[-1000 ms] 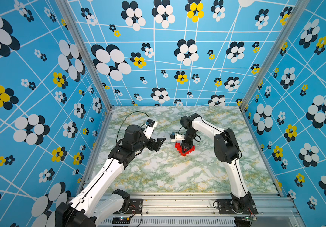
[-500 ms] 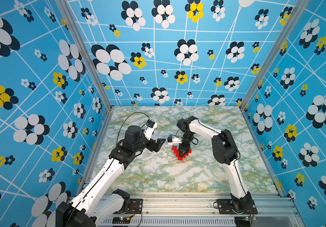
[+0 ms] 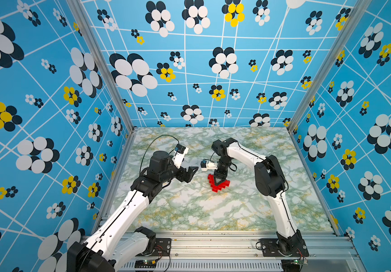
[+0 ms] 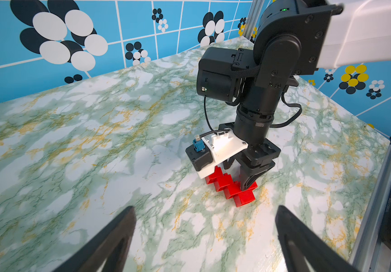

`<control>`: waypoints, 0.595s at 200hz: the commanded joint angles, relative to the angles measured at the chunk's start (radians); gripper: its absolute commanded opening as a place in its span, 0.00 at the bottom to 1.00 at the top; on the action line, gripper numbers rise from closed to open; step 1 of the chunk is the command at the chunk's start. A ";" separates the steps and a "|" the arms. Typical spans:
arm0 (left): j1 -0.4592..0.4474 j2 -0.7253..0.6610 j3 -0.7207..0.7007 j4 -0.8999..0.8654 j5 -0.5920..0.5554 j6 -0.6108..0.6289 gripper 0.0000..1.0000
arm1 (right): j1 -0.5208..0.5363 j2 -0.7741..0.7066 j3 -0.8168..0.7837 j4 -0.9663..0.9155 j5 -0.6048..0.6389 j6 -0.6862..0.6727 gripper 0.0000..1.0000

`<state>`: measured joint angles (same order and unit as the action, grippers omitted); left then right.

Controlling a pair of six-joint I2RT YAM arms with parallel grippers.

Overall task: Assemble the letter v with lego
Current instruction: Adjust the lego brick at the center of the board, then reset both arms

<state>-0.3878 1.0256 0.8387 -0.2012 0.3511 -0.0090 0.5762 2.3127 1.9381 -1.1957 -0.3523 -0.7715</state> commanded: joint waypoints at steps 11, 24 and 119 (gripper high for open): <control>0.015 -0.012 -0.029 0.037 -0.071 -0.025 0.96 | -0.089 -0.129 -0.052 0.124 0.110 0.156 0.73; 0.023 -0.009 -0.047 0.039 -0.184 -0.041 0.97 | -0.137 -0.208 -0.133 0.214 0.129 0.240 0.76; 0.347 -0.024 -0.424 0.430 -0.443 -0.031 0.99 | -0.504 -0.683 -0.973 0.986 0.449 0.648 0.99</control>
<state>-0.0860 0.9878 0.4992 0.0090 -0.0540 -0.0456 0.1215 1.6566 1.0859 -0.4595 0.0055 -0.2199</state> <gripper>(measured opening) 0.995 0.990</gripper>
